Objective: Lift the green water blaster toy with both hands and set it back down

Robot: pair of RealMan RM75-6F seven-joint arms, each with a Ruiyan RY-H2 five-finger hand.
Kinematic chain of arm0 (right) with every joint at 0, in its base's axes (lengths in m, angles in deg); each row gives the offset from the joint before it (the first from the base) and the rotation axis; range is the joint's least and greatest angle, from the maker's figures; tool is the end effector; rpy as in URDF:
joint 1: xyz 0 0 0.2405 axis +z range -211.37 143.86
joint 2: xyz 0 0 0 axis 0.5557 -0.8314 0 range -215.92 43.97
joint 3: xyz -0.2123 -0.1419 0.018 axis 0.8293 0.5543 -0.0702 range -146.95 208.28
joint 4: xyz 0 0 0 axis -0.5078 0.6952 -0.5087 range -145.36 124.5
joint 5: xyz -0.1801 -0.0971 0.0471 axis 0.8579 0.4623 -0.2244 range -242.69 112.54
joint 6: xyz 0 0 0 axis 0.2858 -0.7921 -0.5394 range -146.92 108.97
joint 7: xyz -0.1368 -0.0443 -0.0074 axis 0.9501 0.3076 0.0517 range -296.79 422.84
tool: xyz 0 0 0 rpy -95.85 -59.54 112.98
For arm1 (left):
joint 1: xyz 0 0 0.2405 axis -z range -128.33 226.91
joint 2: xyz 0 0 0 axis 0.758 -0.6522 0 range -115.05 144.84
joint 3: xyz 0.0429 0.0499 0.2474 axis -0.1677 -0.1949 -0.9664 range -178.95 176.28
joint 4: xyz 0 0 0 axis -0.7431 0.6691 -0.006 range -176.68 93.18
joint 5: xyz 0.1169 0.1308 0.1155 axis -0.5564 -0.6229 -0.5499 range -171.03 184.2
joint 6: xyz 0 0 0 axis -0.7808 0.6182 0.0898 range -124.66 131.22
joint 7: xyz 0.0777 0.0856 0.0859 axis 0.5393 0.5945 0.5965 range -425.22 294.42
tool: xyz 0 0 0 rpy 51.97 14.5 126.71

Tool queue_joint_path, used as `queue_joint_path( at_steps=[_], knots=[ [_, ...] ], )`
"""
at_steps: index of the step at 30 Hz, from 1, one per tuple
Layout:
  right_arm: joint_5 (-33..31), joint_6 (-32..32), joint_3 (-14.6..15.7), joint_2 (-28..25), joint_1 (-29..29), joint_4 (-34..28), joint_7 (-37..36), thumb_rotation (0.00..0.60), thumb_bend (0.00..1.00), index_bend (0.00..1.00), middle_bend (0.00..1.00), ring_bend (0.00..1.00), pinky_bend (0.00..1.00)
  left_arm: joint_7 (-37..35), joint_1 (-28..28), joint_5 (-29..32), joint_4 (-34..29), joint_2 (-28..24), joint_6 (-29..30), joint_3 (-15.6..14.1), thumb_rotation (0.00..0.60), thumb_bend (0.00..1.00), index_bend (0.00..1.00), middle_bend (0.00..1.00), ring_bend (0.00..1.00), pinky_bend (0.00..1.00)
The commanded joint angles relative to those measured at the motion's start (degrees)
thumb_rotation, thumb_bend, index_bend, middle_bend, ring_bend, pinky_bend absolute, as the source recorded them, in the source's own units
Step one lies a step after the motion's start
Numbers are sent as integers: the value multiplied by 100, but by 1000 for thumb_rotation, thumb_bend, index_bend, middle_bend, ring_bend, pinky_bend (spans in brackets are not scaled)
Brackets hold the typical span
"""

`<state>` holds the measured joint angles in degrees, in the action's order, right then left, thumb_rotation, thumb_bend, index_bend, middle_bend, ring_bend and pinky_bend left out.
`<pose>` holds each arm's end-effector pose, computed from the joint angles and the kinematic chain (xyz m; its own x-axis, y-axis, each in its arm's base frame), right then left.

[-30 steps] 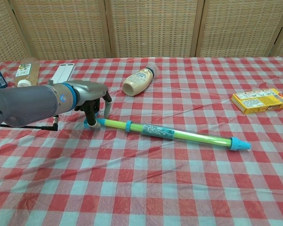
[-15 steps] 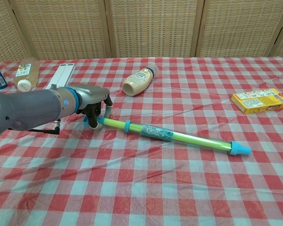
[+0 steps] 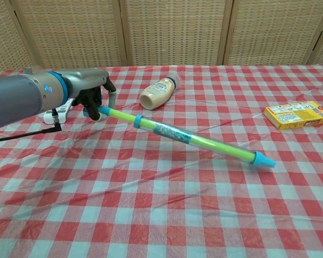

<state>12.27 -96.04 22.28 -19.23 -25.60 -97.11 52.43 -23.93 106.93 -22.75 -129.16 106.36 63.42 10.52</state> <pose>-0.3342 -0.2201 0.1595 0.2332 0.0019 0.9724 -0.9678 0.0984 0.2319 -0.0999 0.3757 -0.0271 0.5201 0.3197 0.7920 0.8538 -0.2169 -0.4732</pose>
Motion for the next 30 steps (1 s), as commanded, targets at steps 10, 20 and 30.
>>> queue_joint_path(
  at_steps=[10, 20, 30],
  knots=[
    [-14, -142, -199, -202, 88, -561, 259, 600, 88, 187, 122, 85, 57, -377, -442, -156, -1050, -851, 602, 257, 600, 647, 876, 930, 873, 771],
    [-288, 167, -610, -375, 662, -1478, 1365, 600, 134, 291, 517, 496, 272, -441, -582, -92, -1480, -1252, 810, 375, 600, 647, 876, 930, 872, 773],
    [-1007, 597, -897, -63, 1373, -2041, 2561, 600, 194, 405, 928, 898, 494, -495, -698, -77, -1728, -1572, 865, 375, 600, 647, 876, 930, 872, 773]
  ],
)
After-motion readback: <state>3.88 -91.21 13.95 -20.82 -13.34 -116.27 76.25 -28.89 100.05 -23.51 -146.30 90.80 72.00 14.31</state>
